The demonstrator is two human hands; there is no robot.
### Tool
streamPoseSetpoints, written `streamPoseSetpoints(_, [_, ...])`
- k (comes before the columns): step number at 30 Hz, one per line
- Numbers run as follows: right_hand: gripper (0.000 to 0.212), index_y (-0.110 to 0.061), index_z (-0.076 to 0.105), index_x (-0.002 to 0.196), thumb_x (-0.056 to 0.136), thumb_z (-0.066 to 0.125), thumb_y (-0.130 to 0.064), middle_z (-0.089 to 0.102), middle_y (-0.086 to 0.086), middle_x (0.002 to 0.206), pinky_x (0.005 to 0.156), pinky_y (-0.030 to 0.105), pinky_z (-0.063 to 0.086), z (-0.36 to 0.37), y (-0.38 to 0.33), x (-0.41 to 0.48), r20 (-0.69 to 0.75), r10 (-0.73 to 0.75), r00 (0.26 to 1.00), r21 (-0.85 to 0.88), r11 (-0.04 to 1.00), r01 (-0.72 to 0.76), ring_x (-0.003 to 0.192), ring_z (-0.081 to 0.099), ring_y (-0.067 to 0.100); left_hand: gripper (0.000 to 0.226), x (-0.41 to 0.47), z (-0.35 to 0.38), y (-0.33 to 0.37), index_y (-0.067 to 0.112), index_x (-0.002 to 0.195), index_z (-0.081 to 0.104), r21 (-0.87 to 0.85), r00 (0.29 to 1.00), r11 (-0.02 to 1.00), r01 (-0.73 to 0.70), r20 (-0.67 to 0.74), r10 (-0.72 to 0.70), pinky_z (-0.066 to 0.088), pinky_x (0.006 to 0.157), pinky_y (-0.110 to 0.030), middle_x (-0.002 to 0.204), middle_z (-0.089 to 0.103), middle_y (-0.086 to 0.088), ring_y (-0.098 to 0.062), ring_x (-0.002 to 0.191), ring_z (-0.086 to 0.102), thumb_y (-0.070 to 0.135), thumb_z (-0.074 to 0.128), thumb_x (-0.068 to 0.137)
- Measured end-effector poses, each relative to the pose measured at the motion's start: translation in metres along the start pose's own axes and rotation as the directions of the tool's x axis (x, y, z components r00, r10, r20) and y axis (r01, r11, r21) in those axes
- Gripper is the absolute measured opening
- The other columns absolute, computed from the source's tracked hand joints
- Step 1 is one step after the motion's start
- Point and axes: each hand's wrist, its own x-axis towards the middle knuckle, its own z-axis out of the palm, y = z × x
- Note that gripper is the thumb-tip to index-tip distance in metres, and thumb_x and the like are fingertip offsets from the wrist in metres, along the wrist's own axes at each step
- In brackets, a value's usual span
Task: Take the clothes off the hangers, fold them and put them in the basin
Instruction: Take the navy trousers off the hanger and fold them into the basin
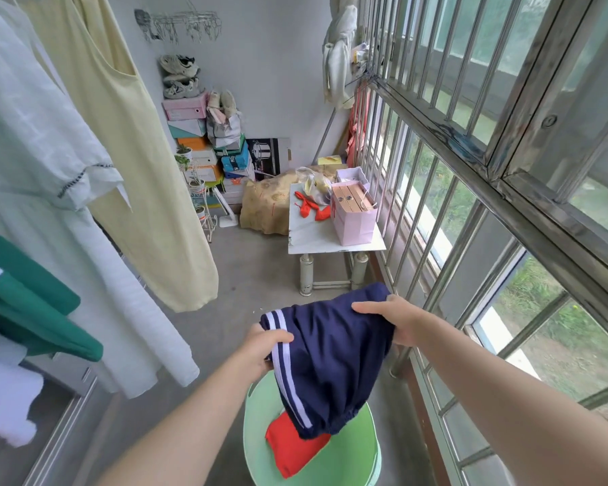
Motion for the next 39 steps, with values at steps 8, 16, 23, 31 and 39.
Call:
streamPoseSetpoints(8, [0.102, -0.029, 0.022, 0.150, 0.068, 0.082, -0.028, 0.040, -0.004, 0.142, 0.107, 0.043, 0.040, 0.001, 0.004, 0.013, -0.202, -0.222, 0.954, -0.067, 0.975, 0.212, 0.128, 0.047, 0.023, 0.067, 0.010, -0.008, 0.005, 0.034, 0.140, 0.037, -0.099, 0.987, 0.983, -0.154, -0.071, 0.147, 0.052, 0.066, -0.030, 0.117, 0.057, 0.002, -0.018, 0.079, 0.062, -0.002, 0.049, 0.086])
streamPoseSetpoints(16, [0.065, -0.021, 0.060, 0.124, 0.073, 0.058, 0.019, 0.059, 0.013, 0.124, 0.085, 0.035, 0.054, -0.004, 0.014, 0.003, 0.170, -0.005, 0.985, -0.201, 0.979, 0.040, 0.103, 0.061, 0.028, 0.037, 0.006, -0.020, 0.009, 0.015, 0.104, 0.066, 0.007, 0.997, 0.999, 0.054, 0.056, -0.054, 0.036, 0.056, -0.025, 0.073, 0.053, -0.010, -0.019, 0.050, 0.046, -0.003, 0.040, 0.087])
streamPoseSetpoints(23, [0.031, -0.016, 0.070, 0.087, 0.066, 0.053, -0.001, 0.068, 0.009, 0.083, 0.064, 0.031, 0.053, 0.011, 0.025, 0.004, -0.084, -0.304, 0.949, -0.760, 0.635, 0.136, 0.082, 0.063, 0.026, 0.039, 0.009, -0.033, 0.005, 0.015, 0.117, 0.061, -0.002, 0.984, 0.993, 0.115, 0.139, -0.114, 0.046, 0.063, -0.031, 0.072, 0.054, -0.009, -0.023, 0.061, 0.049, -0.003, 0.060, 0.082])
streamPoseSetpoints(31, [0.016, -0.025, 0.060, 0.085, 0.070, 0.055, -0.022, 0.062, -0.003, 0.087, 0.062, 0.032, 0.049, 0.011, 0.030, 0.007, -0.048, -0.345, 0.937, -0.922, 0.375, 0.091, 0.089, 0.058, 0.024, 0.044, 0.004, -0.036, -0.011, 0.008, 0.103, 0.065, 0.495, 0.978, 0.865, -0.081, 0.206, -0.026, 0.048, 0.048, -0.015, 0.085, 0.068, -0.006, -0.004, 0.055, 0.063, 0.003, 0.081, 0.063])
streamPoseSetpoints(39, [0.028, -0.007, 0.066, 0.096, 0.077, 0.046, -0.015, 0.066, 0.007, 0.105, 0.082, 0.038, 0.052, 0.019, 0.033, 0.014, 0.017, -0.208, 0.978, -0.894, 0.435, 0.107, 0.098, 0.058, 0.028, 0.026, 0.027, -0.042, -0.033, 0.017, 0.060, 0.042, 0.867, 0.965, 0.430, -0.254, 0.198, 0.172, 0.043, 0.066, -0.023, 0.088, 0.045, 0.000, -0.022, 0.080, 0.048, 0.033, 0.055, 0.044])
